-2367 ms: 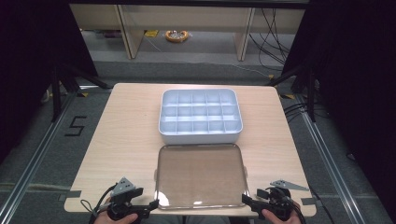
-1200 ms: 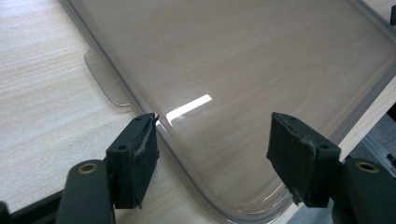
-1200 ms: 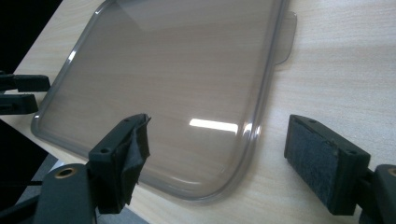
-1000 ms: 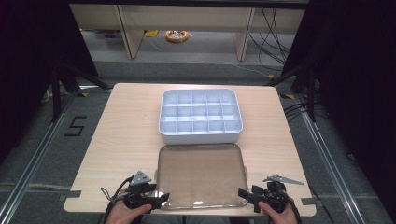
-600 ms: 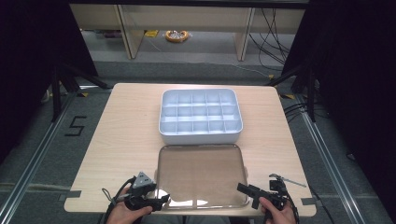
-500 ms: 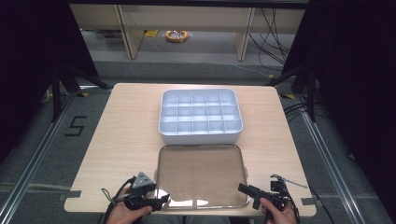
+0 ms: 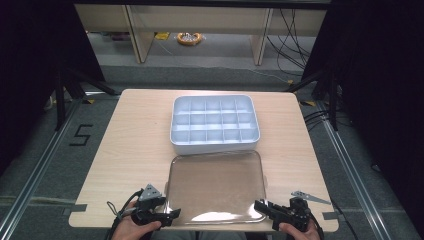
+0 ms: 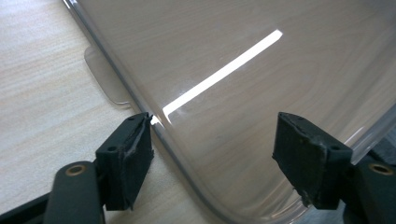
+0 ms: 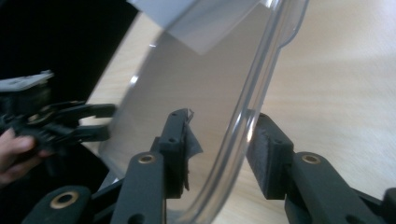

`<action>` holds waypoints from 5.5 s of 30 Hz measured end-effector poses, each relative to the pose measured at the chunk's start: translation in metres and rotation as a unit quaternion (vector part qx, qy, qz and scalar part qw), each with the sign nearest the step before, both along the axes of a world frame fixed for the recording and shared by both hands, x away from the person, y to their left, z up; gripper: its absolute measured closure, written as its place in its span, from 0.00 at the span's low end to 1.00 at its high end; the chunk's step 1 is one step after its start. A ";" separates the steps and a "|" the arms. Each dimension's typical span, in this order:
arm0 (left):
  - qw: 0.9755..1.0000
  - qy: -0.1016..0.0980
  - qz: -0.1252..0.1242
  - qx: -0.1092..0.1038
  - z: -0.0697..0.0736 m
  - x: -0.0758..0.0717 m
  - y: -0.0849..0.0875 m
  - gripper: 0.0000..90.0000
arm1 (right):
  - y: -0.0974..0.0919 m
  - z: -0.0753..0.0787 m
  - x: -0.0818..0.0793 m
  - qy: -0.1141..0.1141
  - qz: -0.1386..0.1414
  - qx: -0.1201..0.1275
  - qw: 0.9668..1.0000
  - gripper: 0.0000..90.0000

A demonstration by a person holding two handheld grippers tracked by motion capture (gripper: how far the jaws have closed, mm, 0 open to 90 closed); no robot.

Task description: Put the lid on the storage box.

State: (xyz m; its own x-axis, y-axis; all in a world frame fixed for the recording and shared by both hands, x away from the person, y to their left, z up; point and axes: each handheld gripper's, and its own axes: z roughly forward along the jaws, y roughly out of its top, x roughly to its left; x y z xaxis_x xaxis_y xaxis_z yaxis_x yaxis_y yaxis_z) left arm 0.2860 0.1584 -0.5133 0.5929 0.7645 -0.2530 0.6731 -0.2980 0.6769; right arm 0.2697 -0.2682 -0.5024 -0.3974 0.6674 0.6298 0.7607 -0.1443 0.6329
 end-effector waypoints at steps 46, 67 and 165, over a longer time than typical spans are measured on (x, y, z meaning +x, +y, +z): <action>0.990 -0.044 0.084 -0.107 0.012 0.001 0.022 0.70 | 0.010 0.019 -0.003 -0.065 0.029 -0.130 0.989 0.68; 0.984 -0.083 0.097 -0.122 0.032 -0.002 0.020 0.73 | 0.022 0.024 0.004 -0.060 0.002 -0.186 0.981 0.65; 0.975 -0.012 0.208 -0.073 0.092 0.240 0.001 0.62 | 0.047 0.066 0.213 -0.051 -0.106 -0.139 0.983 0.53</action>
